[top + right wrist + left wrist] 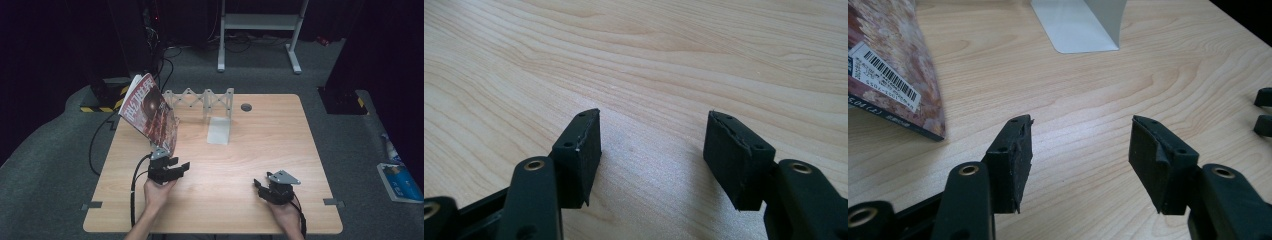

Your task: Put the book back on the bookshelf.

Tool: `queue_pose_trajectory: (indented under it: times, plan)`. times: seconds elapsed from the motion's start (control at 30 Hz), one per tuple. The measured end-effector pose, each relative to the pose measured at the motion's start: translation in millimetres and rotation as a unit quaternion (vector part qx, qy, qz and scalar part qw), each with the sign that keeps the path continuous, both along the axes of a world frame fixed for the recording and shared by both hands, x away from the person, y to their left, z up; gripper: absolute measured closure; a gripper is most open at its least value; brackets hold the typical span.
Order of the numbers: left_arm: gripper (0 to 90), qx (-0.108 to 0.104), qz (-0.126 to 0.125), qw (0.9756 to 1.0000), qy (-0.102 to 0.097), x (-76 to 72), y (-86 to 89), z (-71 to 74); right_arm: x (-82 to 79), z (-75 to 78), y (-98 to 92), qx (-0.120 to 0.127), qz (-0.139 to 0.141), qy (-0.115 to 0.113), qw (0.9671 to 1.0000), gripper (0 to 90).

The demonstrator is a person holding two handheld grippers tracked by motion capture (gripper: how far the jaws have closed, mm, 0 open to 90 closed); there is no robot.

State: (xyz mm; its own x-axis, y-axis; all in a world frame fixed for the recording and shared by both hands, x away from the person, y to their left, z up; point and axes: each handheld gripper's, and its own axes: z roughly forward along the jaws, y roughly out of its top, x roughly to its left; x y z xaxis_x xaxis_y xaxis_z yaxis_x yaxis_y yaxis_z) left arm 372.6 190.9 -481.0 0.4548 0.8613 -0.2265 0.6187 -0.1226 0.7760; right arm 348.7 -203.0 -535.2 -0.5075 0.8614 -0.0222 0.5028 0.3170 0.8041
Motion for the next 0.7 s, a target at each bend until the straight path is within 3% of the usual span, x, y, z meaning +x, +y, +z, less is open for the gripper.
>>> queue_pose_trajectory:
  times: [0.7]
  plan:
    - [42.2, 0.041, 0.011, 0.9989, -0.018, 5.0, -13.6, -13.8, -0.3, -0.1, 0.0, -0.002, 0.001, -0.003, 1.0, 39.8]
